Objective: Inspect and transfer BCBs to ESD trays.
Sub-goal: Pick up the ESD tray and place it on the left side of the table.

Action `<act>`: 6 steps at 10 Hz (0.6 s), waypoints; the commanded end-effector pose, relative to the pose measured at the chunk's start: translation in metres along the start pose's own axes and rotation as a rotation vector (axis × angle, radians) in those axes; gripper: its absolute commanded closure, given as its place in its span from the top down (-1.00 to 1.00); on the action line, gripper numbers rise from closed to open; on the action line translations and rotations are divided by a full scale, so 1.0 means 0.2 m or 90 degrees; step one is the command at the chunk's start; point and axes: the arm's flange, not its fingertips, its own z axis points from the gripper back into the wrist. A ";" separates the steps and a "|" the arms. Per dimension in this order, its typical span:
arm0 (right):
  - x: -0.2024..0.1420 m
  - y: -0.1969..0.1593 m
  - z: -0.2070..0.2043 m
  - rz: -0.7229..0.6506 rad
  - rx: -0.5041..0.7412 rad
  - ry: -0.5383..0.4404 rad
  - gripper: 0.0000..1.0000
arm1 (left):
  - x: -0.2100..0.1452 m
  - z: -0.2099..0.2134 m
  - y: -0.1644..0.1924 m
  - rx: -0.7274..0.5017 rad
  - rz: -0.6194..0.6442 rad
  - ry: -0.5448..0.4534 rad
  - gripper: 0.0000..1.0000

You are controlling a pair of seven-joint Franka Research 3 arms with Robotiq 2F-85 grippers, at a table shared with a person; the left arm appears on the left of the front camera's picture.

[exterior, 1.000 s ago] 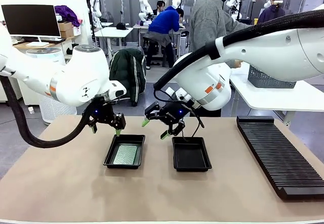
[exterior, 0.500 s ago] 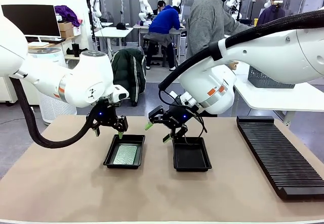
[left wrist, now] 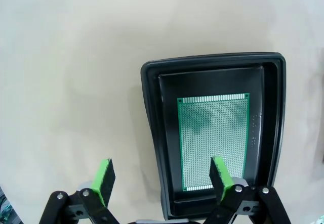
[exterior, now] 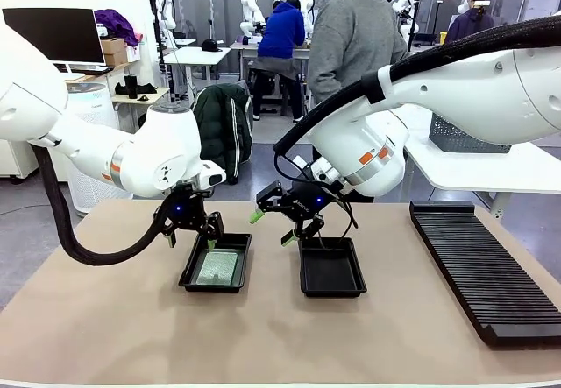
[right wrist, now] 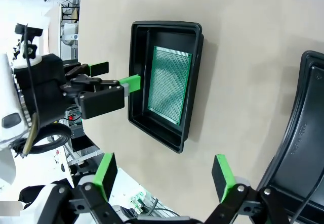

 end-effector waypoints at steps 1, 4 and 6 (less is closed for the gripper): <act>0.00 0.00 0.00 -0.007 -0.001 -0.001 1.00 | 0.03 -0.04 0.00 0.016 0.011 -0.011 1.00; 0.00 0.00 0.00 -0.007 -0.001 -0.001 1.00 | 0.04 -0.09 0.01 0.010 0.011 -0.006 1.00; 0.00 0.00 0.00 -0.007 -0.001 -0.001 1.00 | 0.04 -0.11 0.01 0.021 0.004 -0.005 0.85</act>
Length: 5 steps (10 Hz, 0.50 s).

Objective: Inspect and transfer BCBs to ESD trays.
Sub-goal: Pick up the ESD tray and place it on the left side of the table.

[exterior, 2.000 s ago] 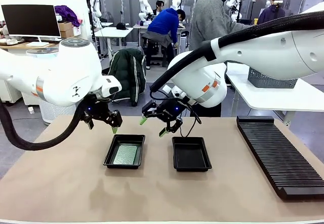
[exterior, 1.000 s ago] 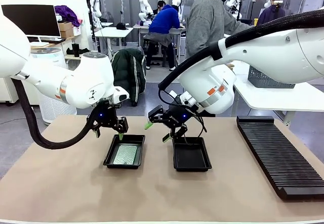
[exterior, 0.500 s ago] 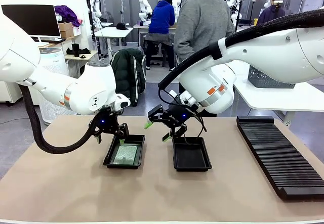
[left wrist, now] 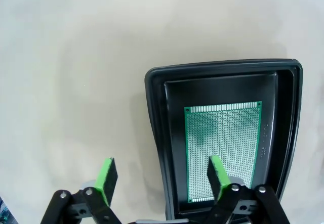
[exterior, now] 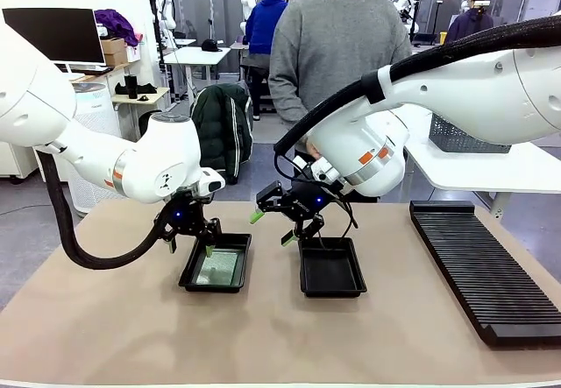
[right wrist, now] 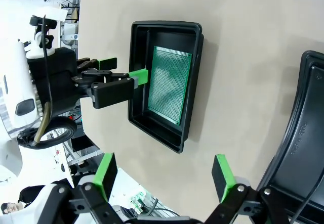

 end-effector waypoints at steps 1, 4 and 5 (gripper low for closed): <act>0.00 0.00 0.00 -0.007 -0.001 -0.001 1.00 | 0.02 -0.02 -0.01 0.024 0.002 -0.011 0.78; 0.00 0.00 0.00 -0.007 -0.001 -0.001 1.00 | 0.01 -0.04 0.00 0.018 0.000 -0.013 0.32; 0.00 0.00 0.00 -0.007 -0.001 -0.001 1.00 | 0.01 -0.05 -0.01 0.017 -0.002 -0.010 0.41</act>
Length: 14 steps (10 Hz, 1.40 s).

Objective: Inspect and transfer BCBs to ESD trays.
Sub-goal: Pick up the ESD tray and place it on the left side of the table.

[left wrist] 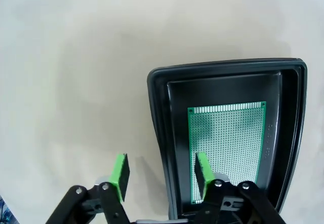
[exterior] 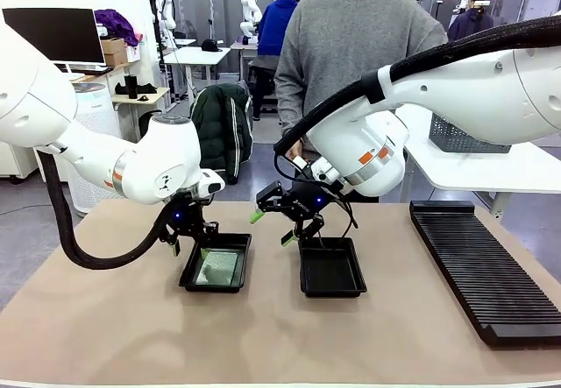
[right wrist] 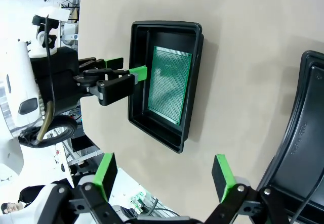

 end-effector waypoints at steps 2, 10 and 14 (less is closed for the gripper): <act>0.00 0.00 0.00 -0.007 -0.001 -0.001 1.00 | 0.01 -0.05 -0.01 0.007 0.006 -0.019 0.12; 0.00 0.00 0.00 -0.007 -0.001 -0.001 1.00 | 0.02 -0.07 0.00 -0.002 0.006 -0.018 -1.00; 0.00 0.00 0.00 -0.007 -0.001 -0.001 1.00 | 0.02 -0.07 0.01 -0.012 0.007 -0.017 -1.00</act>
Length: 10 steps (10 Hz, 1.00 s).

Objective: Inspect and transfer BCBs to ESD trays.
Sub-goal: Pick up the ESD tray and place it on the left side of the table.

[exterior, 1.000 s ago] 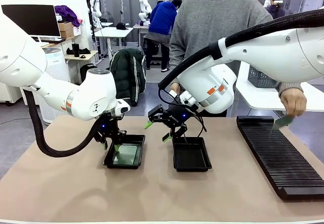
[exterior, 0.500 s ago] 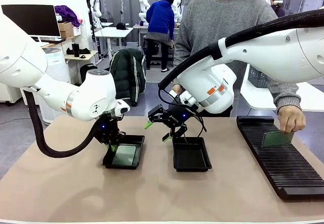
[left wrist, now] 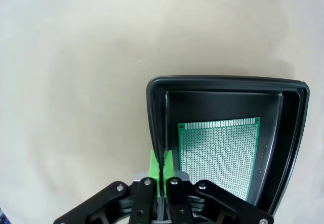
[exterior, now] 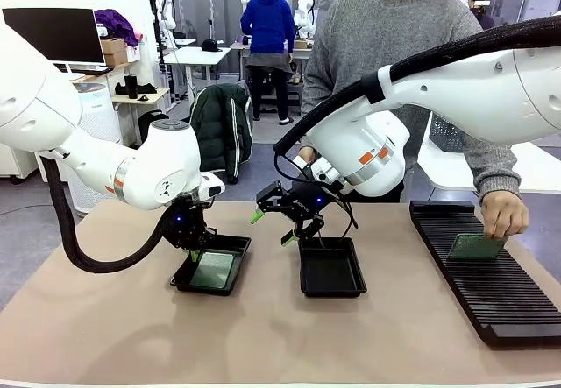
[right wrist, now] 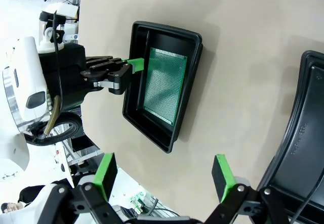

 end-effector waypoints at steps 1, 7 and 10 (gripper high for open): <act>0.00 0.00 0.00 -0.007 -0.001 -0.001 1.00 | 0.00 0.00 0.00 0.000 0.000 0.000 -1.00; 0.00 0.00 0.00 -0.007 -0.001 -0.001 1.00 | -0.03 0.03 0.05 0.007 0.003 0.006 -0.94; 0.00 0.00 0.00 -0.007 -0.001 -0.001 1.00 | -0.06 0.03 0.17 -0.008 0.013 0.002 -0.94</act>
